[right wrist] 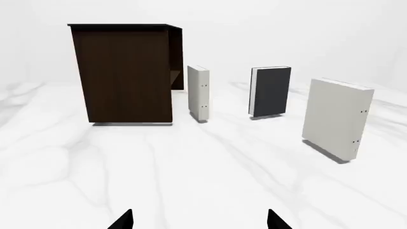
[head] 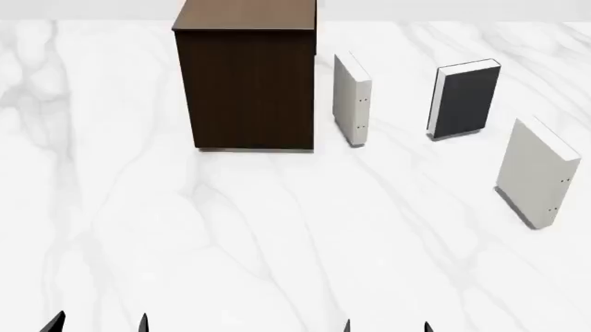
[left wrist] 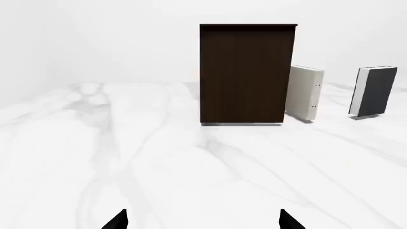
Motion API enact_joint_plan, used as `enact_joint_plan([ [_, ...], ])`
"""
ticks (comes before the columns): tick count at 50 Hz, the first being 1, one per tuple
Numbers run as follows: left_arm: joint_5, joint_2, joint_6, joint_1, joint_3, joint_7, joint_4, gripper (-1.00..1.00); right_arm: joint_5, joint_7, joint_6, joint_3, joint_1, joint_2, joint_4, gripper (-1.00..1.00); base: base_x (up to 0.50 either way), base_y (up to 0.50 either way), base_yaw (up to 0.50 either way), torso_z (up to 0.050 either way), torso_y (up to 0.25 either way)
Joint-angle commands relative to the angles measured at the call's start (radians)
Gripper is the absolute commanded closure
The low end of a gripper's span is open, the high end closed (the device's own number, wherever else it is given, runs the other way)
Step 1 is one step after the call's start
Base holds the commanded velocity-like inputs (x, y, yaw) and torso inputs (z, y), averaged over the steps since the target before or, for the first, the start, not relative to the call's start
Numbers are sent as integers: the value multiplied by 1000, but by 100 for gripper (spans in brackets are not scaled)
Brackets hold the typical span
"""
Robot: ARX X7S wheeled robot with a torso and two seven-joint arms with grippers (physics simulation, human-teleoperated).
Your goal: Pick up the book in the middle and place it on the cabinet shelf.
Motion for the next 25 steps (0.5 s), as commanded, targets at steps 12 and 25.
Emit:
enact_joint_plan([
  [12,-36,-49,17,-2,57,-54,-7,-100,31,64,-3,-60,2,47,4,-100,0,0,0,0,0],
  [25,-60,-73,23,6,82,-70,19,-100,58,96,-34,-71,4,66,10,-100,0,0,0,0,0],
])
